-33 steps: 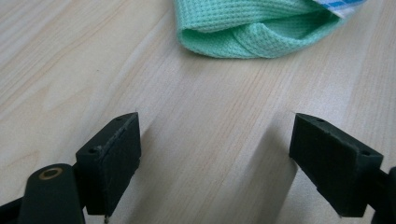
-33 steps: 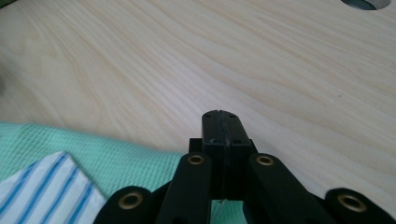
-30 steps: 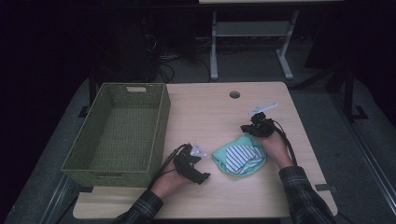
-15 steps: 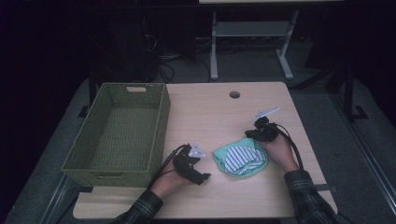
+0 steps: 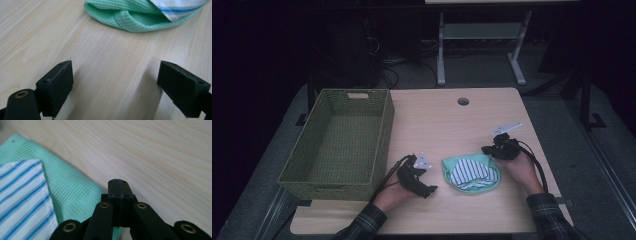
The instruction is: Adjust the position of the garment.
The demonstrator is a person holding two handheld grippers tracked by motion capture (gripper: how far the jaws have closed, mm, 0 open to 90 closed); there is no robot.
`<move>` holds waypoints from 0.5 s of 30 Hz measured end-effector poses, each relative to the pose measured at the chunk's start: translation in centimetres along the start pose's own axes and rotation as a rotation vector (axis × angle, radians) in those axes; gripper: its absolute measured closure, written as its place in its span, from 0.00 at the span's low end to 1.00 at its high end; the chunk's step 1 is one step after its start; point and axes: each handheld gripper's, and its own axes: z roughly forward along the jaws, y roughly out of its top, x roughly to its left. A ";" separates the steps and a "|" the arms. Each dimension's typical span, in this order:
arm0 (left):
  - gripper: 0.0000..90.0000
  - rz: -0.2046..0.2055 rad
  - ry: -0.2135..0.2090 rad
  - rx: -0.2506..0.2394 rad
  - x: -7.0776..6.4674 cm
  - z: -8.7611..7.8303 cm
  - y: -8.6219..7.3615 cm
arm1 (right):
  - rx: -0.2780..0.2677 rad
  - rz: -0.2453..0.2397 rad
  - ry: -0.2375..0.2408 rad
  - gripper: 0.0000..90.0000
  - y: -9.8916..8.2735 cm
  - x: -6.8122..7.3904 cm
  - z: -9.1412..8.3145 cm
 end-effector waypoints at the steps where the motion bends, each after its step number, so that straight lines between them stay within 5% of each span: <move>1: 0.14 -0.001 0.000 0.000 0.0 0.0 0.0 | -0.003 0.001 0.000 1.00 -0.2 0.1 -0.1; 15: 0.14 -0.003 0.001 0.003 0.0 0.0 0.0 | -0.005 -0.019 0.023 1.00 -2.7 1.6 -1.9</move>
